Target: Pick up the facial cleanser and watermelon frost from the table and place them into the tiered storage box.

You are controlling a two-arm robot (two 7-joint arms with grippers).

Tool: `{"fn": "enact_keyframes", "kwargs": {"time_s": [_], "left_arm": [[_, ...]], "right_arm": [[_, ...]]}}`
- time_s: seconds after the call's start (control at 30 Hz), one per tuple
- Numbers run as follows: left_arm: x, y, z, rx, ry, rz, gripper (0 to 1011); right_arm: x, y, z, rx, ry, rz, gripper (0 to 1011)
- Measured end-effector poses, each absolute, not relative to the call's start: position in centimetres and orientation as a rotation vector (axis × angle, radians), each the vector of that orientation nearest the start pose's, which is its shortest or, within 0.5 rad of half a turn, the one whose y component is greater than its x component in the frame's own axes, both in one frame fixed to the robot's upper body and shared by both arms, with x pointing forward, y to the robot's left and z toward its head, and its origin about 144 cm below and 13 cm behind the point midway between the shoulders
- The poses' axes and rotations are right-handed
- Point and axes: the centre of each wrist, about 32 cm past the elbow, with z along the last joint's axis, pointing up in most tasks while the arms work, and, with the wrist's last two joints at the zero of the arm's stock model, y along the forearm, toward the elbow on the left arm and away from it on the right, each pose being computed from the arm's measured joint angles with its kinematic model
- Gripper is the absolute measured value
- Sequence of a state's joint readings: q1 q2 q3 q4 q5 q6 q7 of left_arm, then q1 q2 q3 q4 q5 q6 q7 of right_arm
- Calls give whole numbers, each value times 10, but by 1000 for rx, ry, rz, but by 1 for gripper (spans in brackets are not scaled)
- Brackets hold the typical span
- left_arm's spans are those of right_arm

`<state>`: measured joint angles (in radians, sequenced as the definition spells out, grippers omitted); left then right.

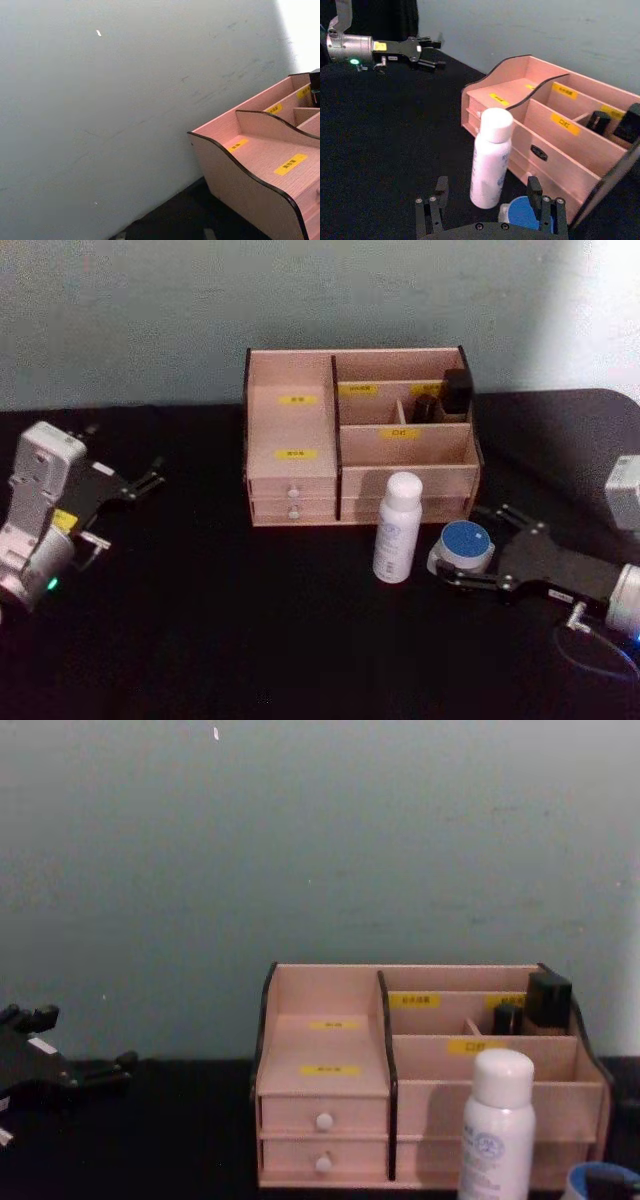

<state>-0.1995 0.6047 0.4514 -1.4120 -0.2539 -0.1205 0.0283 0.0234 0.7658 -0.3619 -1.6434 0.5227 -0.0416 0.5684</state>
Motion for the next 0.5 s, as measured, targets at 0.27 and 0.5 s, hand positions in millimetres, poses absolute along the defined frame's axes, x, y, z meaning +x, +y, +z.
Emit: {"fn": "enact_keyframes", "kwargs": {"time_s": [0.27,0.5], "left_arm": [[489,310,1140,304,-285,1248,1001],[489,310,1140,304,-285,1248,1001]], "right_arm": [[466,-326,1161,-226,12,-619,1000],[484,-318,1155,-208,33,-593,1000]]}}
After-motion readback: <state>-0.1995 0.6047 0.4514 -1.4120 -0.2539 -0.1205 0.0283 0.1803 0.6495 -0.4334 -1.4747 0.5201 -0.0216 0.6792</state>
